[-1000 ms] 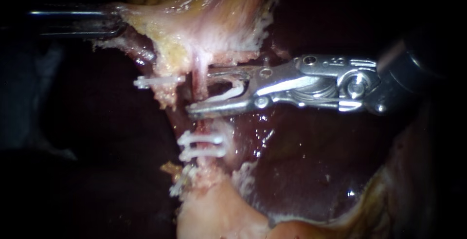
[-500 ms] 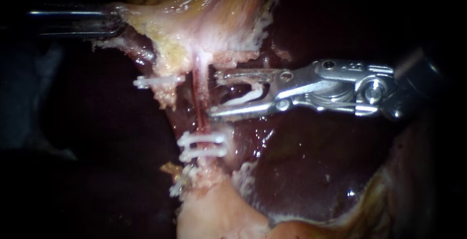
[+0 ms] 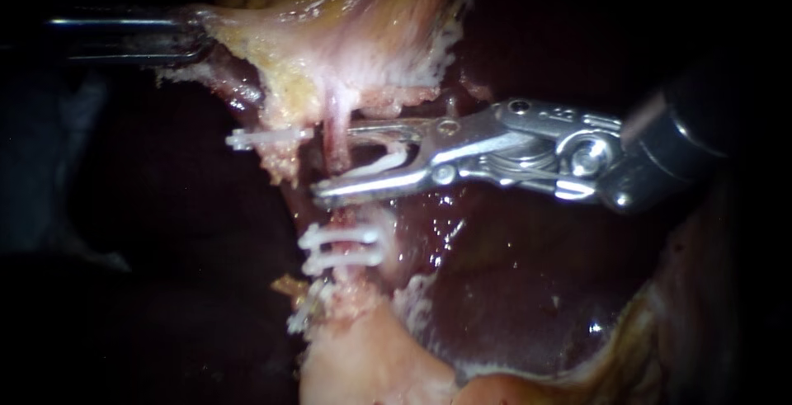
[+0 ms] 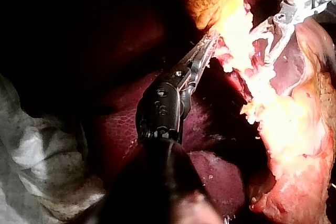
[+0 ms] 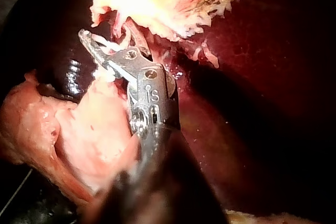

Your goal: Clipping third clip right tube

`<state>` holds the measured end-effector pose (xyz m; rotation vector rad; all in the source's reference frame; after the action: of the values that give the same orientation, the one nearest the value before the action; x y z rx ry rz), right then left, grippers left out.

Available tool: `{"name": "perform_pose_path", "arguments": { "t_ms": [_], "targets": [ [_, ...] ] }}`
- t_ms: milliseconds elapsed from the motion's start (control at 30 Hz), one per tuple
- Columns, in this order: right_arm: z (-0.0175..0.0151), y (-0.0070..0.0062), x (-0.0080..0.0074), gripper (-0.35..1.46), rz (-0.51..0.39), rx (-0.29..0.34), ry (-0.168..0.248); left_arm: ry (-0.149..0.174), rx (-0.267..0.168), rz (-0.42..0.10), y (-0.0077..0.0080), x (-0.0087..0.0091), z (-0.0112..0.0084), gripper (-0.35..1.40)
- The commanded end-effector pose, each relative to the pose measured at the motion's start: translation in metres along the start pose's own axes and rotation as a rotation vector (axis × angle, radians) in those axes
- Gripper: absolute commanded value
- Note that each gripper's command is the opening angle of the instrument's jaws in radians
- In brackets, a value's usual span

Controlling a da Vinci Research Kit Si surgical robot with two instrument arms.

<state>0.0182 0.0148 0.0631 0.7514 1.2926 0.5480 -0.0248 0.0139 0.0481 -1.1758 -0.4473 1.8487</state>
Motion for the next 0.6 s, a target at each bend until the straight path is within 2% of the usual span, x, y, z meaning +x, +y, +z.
{"name": "perform_pose_path", "arguments": {
  "t_ms": [33,300,600],
  "targets": [
    [0.0003,0.0000,-0.0002,0.50,-0.002,0.001,-0.002,0.000,0.000,0.000,0.0000,0.0000,0.0000,-0.35],
    [0.0023,0.0004,-0.0012,0.49,0.009,0.040,-0.009,0.000,0.000,0.000,0.0000,0.0000,0.0000,-0.35],
    [0.0026,0.0004,-0.0012,0.46,0.016,0.111,0.056,0.000,0.000,0.000,0.0000,0.0000,0.0001,-0.35]
  ]
}}
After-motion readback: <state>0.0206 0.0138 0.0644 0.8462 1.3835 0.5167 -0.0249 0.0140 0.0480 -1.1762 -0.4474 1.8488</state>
